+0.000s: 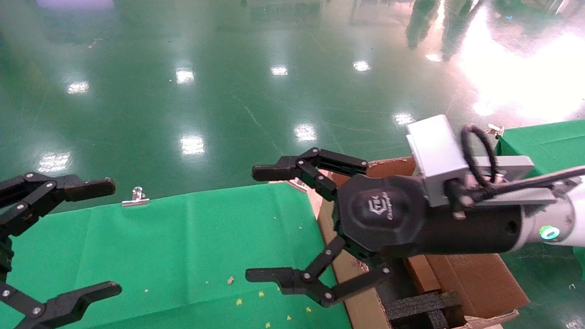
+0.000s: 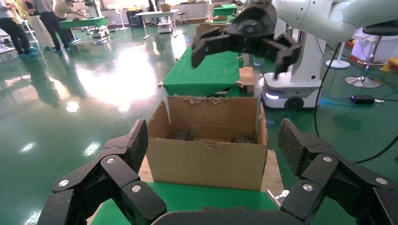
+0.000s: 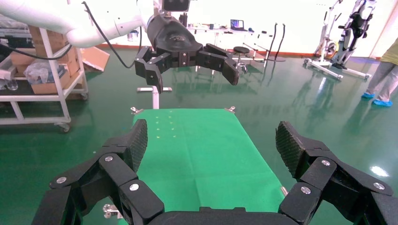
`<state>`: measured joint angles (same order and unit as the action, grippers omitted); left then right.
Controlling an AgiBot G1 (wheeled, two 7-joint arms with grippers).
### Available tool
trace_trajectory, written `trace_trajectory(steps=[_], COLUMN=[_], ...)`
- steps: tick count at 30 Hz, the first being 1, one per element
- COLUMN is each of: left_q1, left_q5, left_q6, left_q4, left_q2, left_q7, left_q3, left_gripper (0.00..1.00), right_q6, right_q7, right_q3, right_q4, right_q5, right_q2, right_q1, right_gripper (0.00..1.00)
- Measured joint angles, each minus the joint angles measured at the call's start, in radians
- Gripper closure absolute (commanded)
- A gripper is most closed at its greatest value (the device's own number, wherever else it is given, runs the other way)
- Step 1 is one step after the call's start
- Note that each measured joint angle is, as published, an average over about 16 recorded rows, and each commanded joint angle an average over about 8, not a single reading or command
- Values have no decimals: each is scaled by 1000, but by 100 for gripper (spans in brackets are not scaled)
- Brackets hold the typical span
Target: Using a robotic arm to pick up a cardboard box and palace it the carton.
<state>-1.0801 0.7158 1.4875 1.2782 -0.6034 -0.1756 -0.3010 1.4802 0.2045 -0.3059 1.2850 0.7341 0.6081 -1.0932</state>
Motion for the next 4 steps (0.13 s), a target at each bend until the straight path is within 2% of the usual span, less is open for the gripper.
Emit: trace_trajectory(steps=[4], left_q1=[0], left_q5=[0], left_q6=[0], left_q4=[0], left_q2=[0], left_q7=[0], left_q3=[0], left_gripper=[0], right_q6=[22], right_q7=[-21], right_q3=[44], right_q4=[-1], right_q5=[-6], right_q2=[6], right_q1=[30], right_gripper=[0])
